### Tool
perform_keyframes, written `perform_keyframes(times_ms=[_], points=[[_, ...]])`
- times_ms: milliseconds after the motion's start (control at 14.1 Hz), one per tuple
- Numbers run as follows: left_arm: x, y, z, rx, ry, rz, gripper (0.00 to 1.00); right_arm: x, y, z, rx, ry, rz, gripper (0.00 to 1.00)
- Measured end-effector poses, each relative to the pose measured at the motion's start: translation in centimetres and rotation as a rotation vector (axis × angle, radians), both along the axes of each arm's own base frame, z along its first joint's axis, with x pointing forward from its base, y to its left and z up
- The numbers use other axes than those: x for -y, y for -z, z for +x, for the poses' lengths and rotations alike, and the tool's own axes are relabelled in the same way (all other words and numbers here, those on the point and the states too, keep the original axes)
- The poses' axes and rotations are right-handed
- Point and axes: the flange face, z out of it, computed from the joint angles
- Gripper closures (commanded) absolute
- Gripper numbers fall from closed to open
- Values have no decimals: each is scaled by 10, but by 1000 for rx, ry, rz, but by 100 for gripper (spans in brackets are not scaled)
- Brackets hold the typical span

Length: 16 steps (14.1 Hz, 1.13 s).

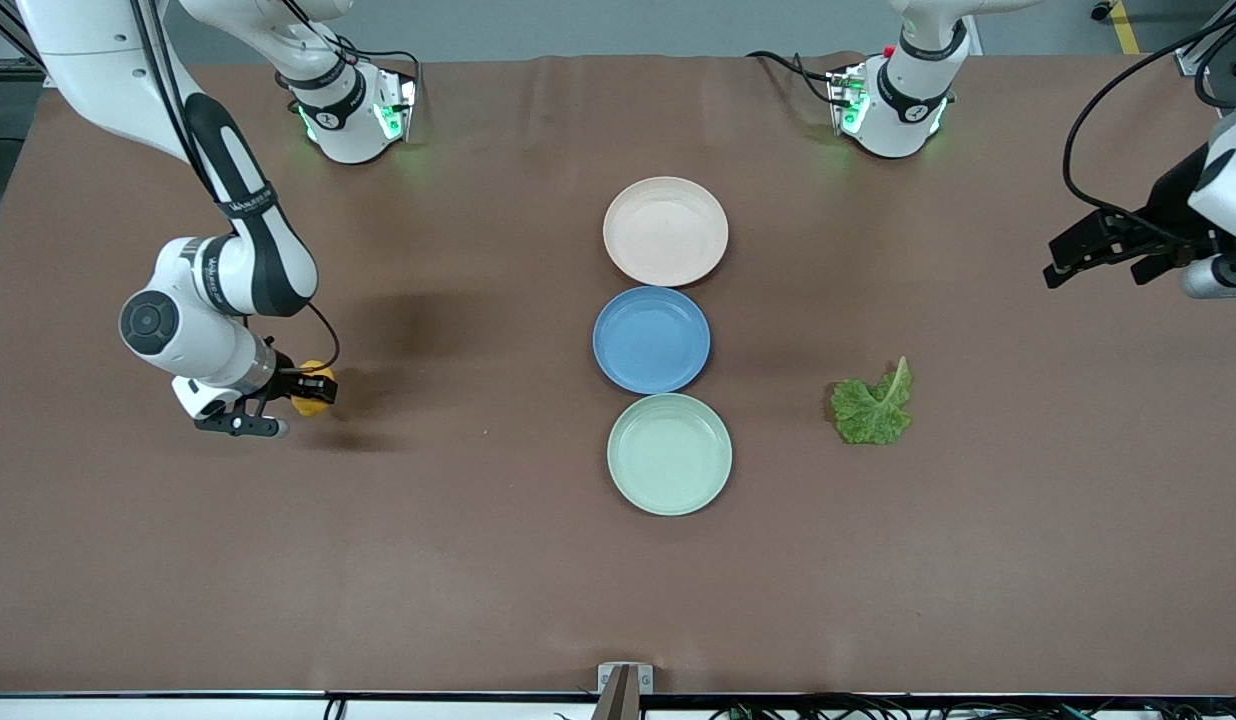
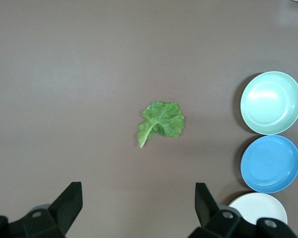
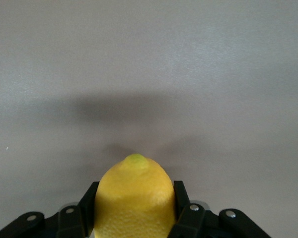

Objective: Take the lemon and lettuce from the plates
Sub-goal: 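Lower the lemon onto the table with the right gripper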

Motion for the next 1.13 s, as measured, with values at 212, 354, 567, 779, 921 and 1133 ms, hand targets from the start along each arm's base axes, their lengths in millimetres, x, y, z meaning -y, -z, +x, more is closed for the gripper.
perform_keyframes(times_ms=[212, 354, 567, 779, 921, 1133], points=[[-11, 1, 1, 1, 19, 2, 0, -4, 14, -2, 13, -6, 0, 98], [-11, 1, 1, 1, 21, 2, 0, -7, 20, -3, 17, -11, 0, 98], [-9, 1, 1, 2, 27, 21, 0, -12, 23, -2, 25, -18, 1, 97], [-2, 1, 0, 2, 43, 33, 0, -17, 27, -3, 29, -28, 1, 90], [-1, 1, 0, 2, 45, 34, 0, -18, 27, -2, 30, -29, 1, 56], [-2, 1, 1, 2, 42, 34, 0, -19, 27, -3, 29, -30, 1, 0]])
